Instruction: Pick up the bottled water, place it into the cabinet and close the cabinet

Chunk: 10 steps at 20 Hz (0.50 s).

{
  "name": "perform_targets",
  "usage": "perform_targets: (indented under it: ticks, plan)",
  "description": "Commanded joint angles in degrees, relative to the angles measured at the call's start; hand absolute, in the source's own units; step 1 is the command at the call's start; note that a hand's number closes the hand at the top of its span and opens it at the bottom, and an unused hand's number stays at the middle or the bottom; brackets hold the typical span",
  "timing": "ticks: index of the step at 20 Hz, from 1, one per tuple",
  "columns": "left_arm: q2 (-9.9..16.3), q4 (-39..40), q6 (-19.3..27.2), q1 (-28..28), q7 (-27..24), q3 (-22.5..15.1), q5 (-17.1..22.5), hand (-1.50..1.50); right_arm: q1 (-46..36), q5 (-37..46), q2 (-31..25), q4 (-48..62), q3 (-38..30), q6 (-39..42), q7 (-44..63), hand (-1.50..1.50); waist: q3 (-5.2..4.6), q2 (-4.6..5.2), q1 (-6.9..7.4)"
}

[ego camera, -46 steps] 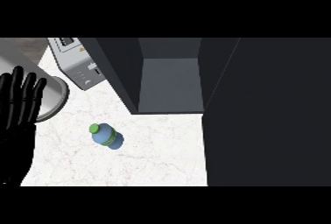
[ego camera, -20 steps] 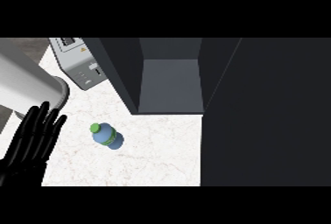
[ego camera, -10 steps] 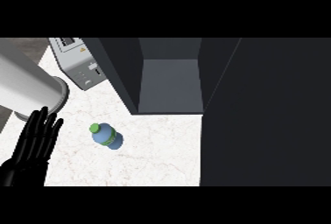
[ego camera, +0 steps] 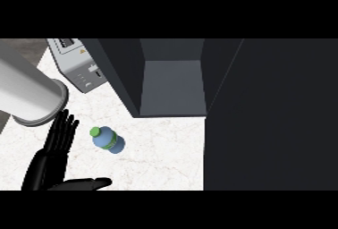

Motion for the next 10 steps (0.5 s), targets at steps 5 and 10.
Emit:
perform_targets:
  ticks: [5, 10]
  plan:
    - [-0.2, 16.9, -1.4, -2.3, -13.1, 3.6, 0.3, -1.5, 10.0, 1.1, 0.5, -8.0, 2.4, 1.8, -3.5, -1.5, 0.0, -0.08, -0.09]
    - [1.3, 31.7, -1.2, -10.8, -19.7, 9.4, 2.0, -1.5, 10.9, -0.6, -1.6, -9.5, 0.2, 3.6, -3.6, -1.5, -0.03, 0.06, -0.23]
